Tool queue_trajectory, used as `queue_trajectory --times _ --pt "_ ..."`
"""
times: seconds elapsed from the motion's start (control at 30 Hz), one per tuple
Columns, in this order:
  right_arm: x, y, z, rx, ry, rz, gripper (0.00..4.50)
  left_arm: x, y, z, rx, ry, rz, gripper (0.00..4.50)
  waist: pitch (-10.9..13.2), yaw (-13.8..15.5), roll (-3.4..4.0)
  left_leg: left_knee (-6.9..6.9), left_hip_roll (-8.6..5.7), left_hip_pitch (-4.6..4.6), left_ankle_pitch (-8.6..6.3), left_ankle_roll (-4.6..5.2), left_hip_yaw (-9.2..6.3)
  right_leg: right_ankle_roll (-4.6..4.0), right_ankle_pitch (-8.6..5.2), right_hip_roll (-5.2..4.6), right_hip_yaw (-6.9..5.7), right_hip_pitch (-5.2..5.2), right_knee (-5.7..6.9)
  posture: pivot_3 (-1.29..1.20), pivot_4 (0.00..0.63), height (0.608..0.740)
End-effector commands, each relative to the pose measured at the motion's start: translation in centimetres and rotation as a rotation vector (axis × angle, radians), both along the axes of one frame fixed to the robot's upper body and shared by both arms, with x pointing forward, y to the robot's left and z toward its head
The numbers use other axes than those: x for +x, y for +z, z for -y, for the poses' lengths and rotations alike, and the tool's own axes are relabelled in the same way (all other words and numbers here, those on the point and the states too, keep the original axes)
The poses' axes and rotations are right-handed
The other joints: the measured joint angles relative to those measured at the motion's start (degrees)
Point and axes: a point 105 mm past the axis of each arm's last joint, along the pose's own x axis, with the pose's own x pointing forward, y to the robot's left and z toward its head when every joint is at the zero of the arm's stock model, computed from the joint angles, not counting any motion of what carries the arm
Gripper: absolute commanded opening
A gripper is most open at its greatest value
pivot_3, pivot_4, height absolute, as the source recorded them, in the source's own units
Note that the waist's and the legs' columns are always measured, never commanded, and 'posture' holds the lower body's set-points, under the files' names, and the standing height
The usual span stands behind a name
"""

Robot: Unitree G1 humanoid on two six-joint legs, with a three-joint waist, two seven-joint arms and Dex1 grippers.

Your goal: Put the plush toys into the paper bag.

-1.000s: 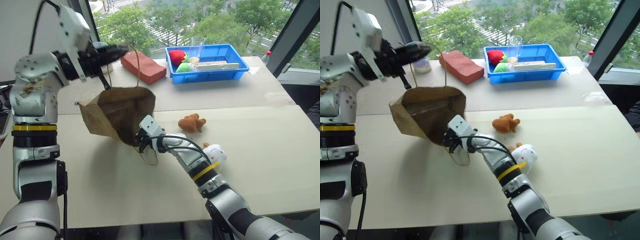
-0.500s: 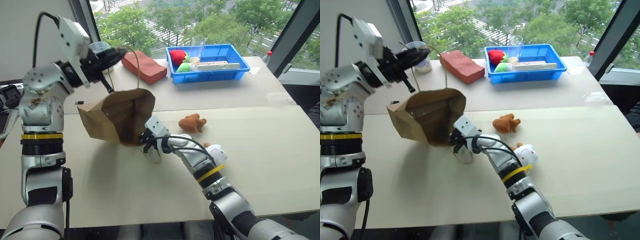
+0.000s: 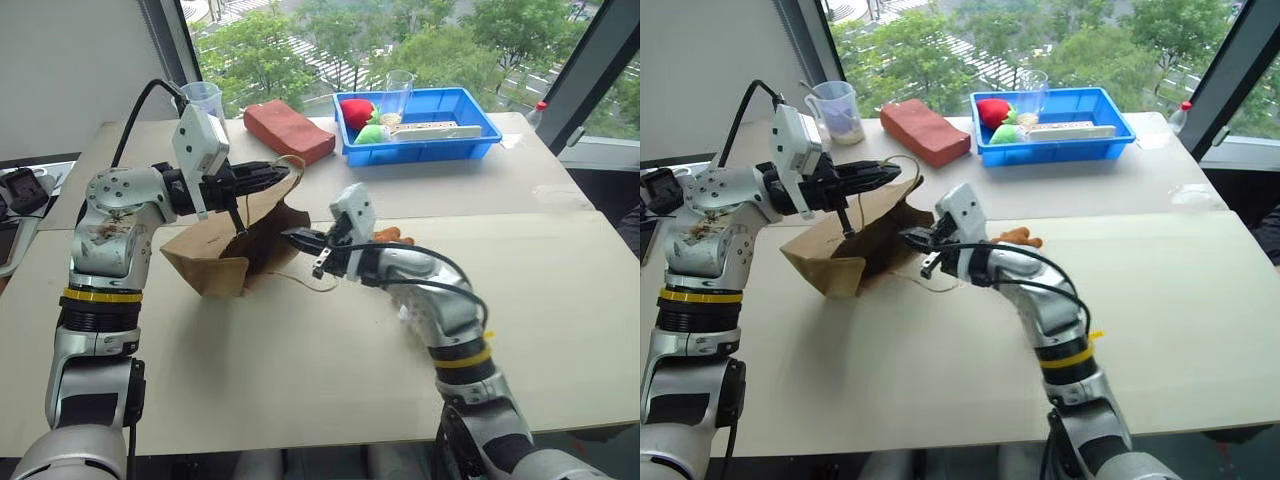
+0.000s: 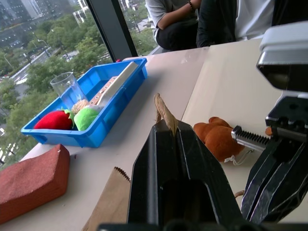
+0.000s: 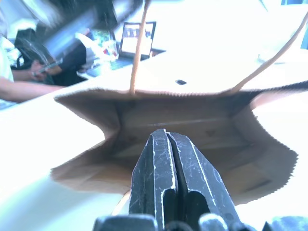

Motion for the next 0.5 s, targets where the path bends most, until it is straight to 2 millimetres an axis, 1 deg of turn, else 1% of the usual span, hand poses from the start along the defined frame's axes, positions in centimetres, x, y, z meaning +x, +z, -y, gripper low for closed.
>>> queue_trajectory --times 0.03,0.1,0.17,0.23,0.33,0.4,0.5 --pt "-1.5 3.4 3.1 0.087 0.0 0.01 0.04 -0.8 0.4 0.5 0.005 -0.04 0.035 0.0 0.01 0.13 -0.01 0.0 -0.01 -0.01 0.0 0.0 -0.01 0.0 0.0 0.0 0.0 0.0 0.0 0.0 0.15 0.74" --pt "-1.5 3.4 5.4 0.039 -0.067 -0.002 0.04 -1.0 0.3 0.7 0.003 -0.052 0.03 0.0 0.01 0.43 -0.02 0.01 -0.01 -0.01 -0.01 0.01 -0.01 0.0 0.0 0.0 0.0 0.0 -0.01 0.0 0.15 0.74" --pt "-2.0 1.4 9.2 -0.128 -0.134 -0.017 0.61 -1.3 0.5 0.9 0.002 -0.07 0.025 0.0 0.02 1.22 -0.03 0.01 -0.01 -0.03 -0.02 0.04 -0.01 0.0 0.0 0.0 0.0 0.01 -0.05 0.0 0.15 0.74" --pt "-2.8 0.0 11.6 -0.252 -0.155 -0.036 1.23 -1.5 0.5 0.9 0.005 -0.079 0.022 0.0 0.03 1.96 -0.05 0.01 -0.03 -0.07 -0.09 0.17 -0.05 0.02 -0.02 0.0 -0.01 0.1 -0.21 0.0 0.15 0.74" --pt "-3.6 -3.2 16.0 -0.431 -0.236 -0.11 2.31 -1.7 0.2 0.8 0.021 -0.089 0.013 0.0 0.03 2.22 -0.04 0.04 -0.06 -0.14 -0.16 0.28 0.01 0.03 -0.02 -0.01 0.07 0.09 -0.39 0.0 0.15 0.74" --pt "-4.1 -4.4 17.8 -0.488 -0.266 -0.15 2.98 -1.8 0.0 0.8 0.024 -0.092 0.009 0.0 0.03 2.24 -0.04 0.08 -0.06 -0.16 -0.16 0.28 0.01 0.03 -0.02 0.0 0.08 0.1 -0.45 0.0 0.15 0.74" --pt "-4.4 -5.5 18.9 -0.521 -0.298 -0.177 3.99 -2.0 -0.1 0.8 0.028 -0.098 0.001 0.0 0.03 2.02 -0.05 0.17 -0.09 -0.15 -0.16 0.28 0.04 0.02 -0.02 0.0 0.16 0.13 -0.6 0.0 0.15 0.74"
